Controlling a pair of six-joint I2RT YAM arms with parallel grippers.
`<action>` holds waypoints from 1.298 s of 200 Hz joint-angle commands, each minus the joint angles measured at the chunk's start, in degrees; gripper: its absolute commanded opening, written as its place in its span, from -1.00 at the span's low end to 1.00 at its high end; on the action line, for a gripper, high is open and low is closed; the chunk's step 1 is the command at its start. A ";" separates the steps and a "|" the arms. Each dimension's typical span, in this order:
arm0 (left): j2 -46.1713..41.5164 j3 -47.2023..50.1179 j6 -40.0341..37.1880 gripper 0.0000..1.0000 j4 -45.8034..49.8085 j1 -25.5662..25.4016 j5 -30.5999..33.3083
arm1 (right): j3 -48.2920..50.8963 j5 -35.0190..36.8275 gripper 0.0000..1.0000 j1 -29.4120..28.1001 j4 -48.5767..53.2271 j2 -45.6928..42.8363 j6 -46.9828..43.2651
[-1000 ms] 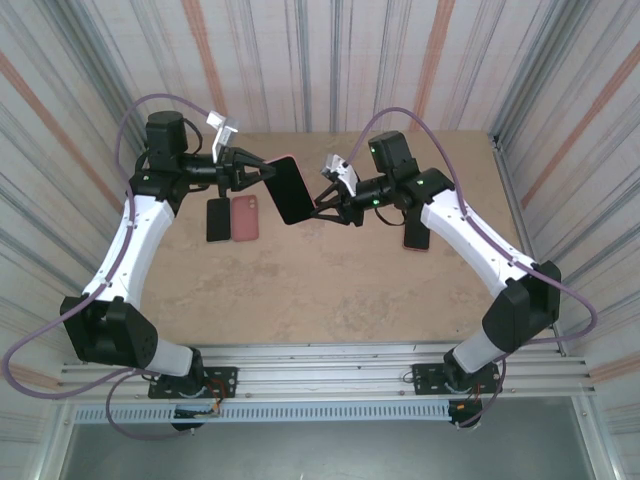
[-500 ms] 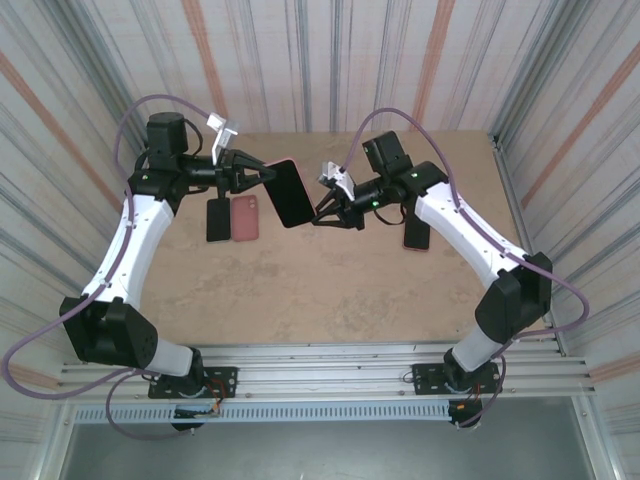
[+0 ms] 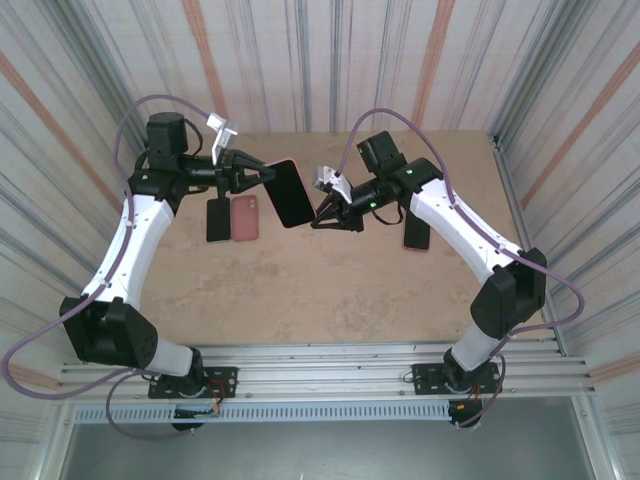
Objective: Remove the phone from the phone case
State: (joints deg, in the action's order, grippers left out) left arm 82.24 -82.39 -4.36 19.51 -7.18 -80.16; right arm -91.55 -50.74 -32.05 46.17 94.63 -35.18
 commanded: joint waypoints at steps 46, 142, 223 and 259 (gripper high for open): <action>-0.99 0.08 -0.21 -1.00 -0.17 -0.54 -3.45 | -3.20 1.01 -0.65 -1.16 1.64 0.73 -0.81; -2.33 1.14 -0.24 -1.00 0.80 -0.55 -3.83 | -4.07 2.53 -0.60 -1.69 5.84 1.13 -4.30; -3.13 2.15 0.21 -1.00 1.56 -0.73 -4.24 | -6.12 5.39 -0.74 -2.67 8.96 1.78 -6.99; -3.40 2.63 0.40 -1.00 2.10 -0.91 -5.14 | -6.61 6.99 -0.74 -3.29 9.73 1.58 -8.50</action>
State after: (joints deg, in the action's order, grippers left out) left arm 81.17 -80.60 -4.80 19.88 -7.73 -82.17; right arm -96.16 -46.50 -34.63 54.33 95.68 -39.97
